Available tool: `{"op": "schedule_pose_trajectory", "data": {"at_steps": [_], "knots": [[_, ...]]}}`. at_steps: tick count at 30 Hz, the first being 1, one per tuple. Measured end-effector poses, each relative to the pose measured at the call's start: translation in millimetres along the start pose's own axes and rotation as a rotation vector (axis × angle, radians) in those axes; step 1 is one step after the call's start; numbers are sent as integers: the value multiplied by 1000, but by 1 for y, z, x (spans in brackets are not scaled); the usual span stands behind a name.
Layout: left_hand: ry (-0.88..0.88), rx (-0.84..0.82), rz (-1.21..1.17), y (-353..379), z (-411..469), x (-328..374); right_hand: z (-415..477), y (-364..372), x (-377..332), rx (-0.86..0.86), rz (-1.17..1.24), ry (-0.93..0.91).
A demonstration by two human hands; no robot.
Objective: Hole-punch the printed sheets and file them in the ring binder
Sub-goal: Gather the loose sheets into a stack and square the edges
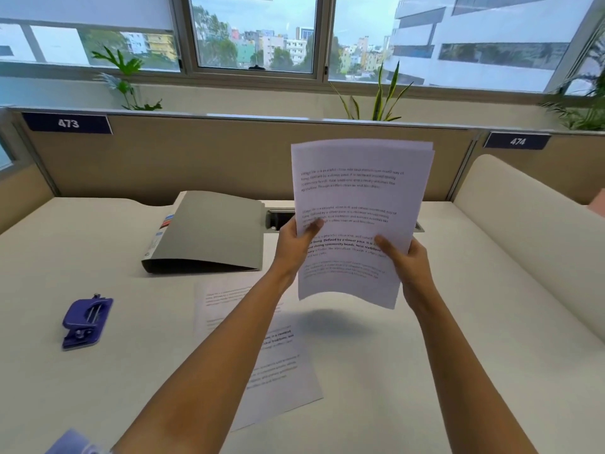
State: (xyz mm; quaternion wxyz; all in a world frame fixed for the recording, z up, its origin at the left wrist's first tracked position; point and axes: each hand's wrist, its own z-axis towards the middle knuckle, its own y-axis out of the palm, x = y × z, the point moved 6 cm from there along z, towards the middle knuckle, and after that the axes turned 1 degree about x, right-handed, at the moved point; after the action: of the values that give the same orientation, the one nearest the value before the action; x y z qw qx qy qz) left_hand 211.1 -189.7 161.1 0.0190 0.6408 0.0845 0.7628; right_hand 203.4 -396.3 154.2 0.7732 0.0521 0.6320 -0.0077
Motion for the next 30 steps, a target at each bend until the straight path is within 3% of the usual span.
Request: {"op": "schedule_pose_trajectory", "data": {"at_steps": [11, 19, 30], "knots": [[-58, 11, 161, 0, 8, -38, 5, -16, 40, 30, -32, 74], [25, -1, 168, -2, 12, -24, 11, -17, 29, 6, -32, 27], [-112, 32, 179, -12, 17, -39, 16, -18, 51, -47, -21, 186]]}}
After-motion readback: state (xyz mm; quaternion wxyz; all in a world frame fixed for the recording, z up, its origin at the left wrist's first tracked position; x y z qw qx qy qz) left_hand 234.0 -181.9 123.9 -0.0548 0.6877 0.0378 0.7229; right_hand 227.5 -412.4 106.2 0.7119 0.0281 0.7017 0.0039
